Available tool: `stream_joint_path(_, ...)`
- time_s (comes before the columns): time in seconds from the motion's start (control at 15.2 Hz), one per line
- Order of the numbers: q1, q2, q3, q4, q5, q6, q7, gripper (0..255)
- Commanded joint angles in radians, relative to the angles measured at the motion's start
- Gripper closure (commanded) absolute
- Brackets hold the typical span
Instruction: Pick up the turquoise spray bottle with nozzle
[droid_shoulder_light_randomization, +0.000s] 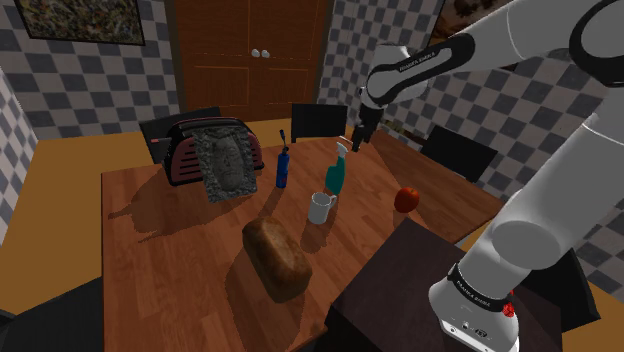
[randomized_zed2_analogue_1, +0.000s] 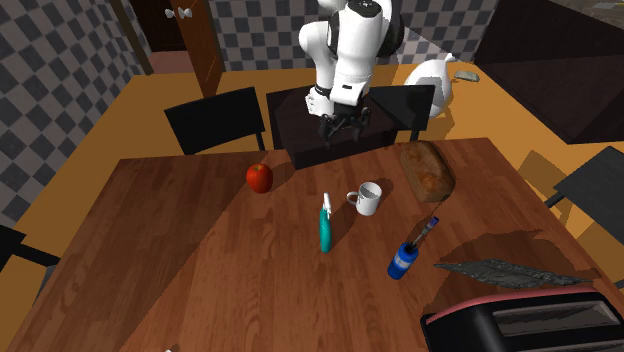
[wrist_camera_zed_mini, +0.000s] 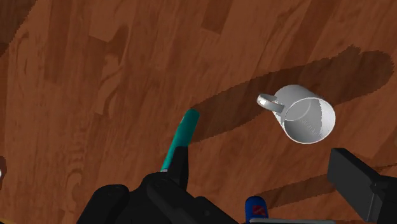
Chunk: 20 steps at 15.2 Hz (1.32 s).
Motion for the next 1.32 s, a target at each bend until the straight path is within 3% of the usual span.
stream_joint_path(0.0, -0.008, 0.072, -0.012, 0.039, 0.015, 0.043, -0.02, 0)
stream_joint_path(0.59, -0.076, 0.402, -0.027, 0.295, 0.116, 0.152, -0.122, 0)
stream_joint_path(1.25, -0.085, 0.47, -0.016, 0.28, 0.134, 0.234, -0.131, 0)
